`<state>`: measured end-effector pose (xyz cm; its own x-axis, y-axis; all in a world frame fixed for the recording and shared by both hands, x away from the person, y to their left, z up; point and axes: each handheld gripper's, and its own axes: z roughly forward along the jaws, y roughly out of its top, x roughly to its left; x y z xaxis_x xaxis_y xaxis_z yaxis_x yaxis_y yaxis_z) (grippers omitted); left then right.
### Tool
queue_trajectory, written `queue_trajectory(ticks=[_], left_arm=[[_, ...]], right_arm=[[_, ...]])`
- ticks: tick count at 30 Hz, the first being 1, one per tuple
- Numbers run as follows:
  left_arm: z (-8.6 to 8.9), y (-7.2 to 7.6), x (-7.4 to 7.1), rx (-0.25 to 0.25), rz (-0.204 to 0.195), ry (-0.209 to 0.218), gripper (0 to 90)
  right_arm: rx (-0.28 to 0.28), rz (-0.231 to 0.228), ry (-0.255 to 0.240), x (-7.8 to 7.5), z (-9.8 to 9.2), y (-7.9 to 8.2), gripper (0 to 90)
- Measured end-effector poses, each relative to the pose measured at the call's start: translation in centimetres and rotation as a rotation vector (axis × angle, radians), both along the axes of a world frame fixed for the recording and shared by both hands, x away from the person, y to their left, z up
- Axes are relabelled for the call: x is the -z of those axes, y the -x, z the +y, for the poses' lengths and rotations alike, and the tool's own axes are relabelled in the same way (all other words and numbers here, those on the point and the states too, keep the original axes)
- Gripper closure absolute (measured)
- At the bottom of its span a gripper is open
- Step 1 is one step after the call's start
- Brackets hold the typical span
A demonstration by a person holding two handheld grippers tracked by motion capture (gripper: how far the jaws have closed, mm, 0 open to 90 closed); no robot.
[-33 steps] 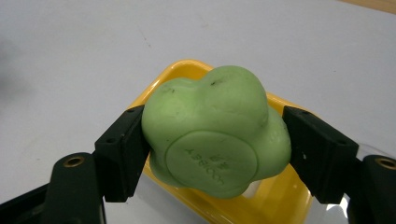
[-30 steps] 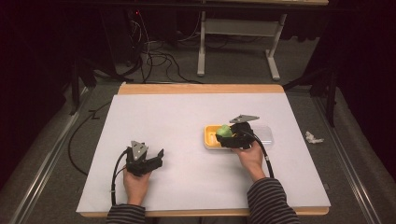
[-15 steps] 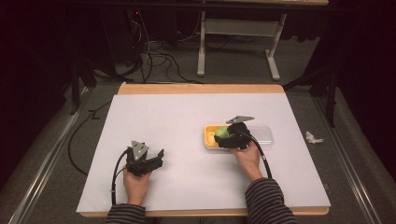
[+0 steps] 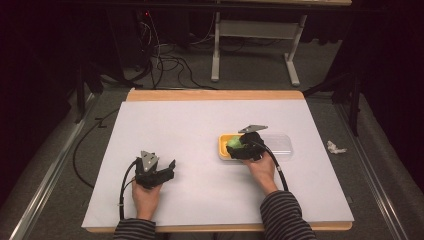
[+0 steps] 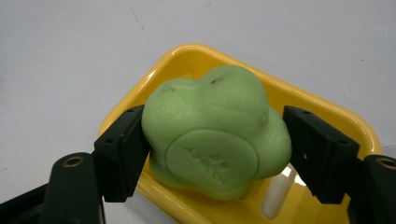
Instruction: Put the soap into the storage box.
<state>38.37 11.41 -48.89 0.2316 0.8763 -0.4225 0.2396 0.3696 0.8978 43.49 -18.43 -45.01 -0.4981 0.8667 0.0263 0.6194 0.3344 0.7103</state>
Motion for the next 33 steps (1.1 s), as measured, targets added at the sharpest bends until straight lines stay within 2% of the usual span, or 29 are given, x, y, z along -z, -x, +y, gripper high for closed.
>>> queue_trajectory(ticks=[9, 13, 19, 28, 33], left_arm=[[0.0, 0.0, 0.0, 0.002, 0.000, -0.004, 21.0], [0.0, 0.0, 0.0, 0.001, 0.001, -0.002, 21.1], [0.0, 0.0, 0.0, -0.001, -0.001, -0.002, 21.1], [-0.1, 0.0, 0.0, -0.002, -0.003, -0.009, 21.2], [-0.1, 0.0, 0.0, -0.004, -0.002, -0.007, 21.2]], right_arm=[[0.016, -0.008, 0.003, 0.3, 0.4, -0.4, 26.7], [0.023, 0.019, -0.019, 0.5, 0.4, -0.6, 26.5], [0.023, 0.042, -0.004, 1.0, 0.7, -0.8, 26.0], [0.037, -0.001, -0.010, 0.2, 0.6, -0.3, 25.4], [0.041, -0.064, -0.025, -0.8, 0.9, 0.5, 27.5]])
